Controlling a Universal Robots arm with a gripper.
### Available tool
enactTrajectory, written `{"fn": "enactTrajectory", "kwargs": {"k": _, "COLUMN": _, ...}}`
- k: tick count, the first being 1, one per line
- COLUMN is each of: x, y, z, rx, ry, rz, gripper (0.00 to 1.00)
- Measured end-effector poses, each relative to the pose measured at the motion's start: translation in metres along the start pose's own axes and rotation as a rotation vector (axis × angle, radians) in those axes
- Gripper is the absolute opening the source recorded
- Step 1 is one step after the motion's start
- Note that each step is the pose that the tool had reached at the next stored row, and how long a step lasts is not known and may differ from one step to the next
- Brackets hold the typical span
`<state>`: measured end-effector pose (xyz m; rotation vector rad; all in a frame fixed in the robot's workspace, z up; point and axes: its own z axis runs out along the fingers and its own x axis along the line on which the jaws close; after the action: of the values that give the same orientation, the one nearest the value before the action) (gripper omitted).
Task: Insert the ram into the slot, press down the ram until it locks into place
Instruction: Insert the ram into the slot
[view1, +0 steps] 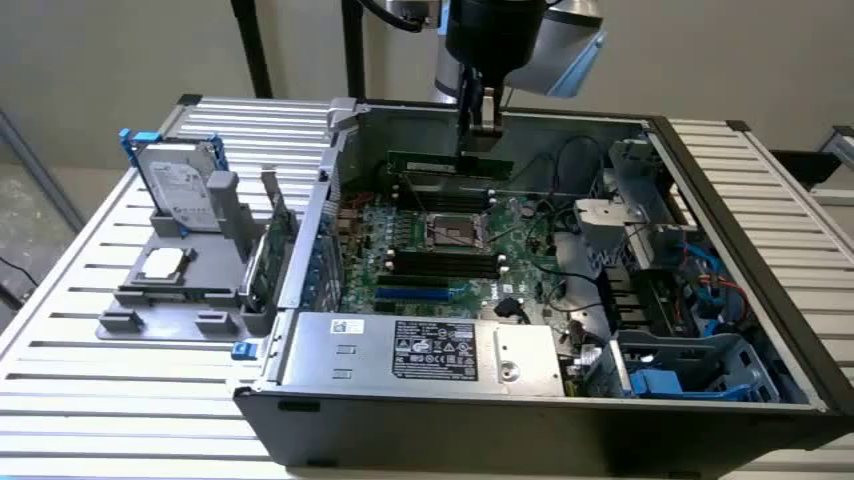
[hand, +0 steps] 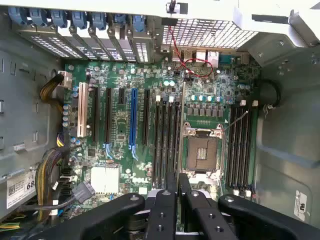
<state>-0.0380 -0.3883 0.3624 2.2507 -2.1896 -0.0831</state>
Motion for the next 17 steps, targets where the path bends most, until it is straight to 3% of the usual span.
{"fn": "enactTrajectory", "kwargs": {"k": 11, "x": 0.0000, "y": 0.0000, "z": 0.0000, "rx": 0.0001, "ry": -0.0016, "rz": 0.000, "gripper": 0.13}}
{"fn": "enactTrajectory", "kwargs": {"k": 17, "x": 0.0001, "y": -0.0002, "z": 0.0056, "rx": 0.0109, "ry": 0.0173, "rz": 0.000, "gripper": 0.13}}
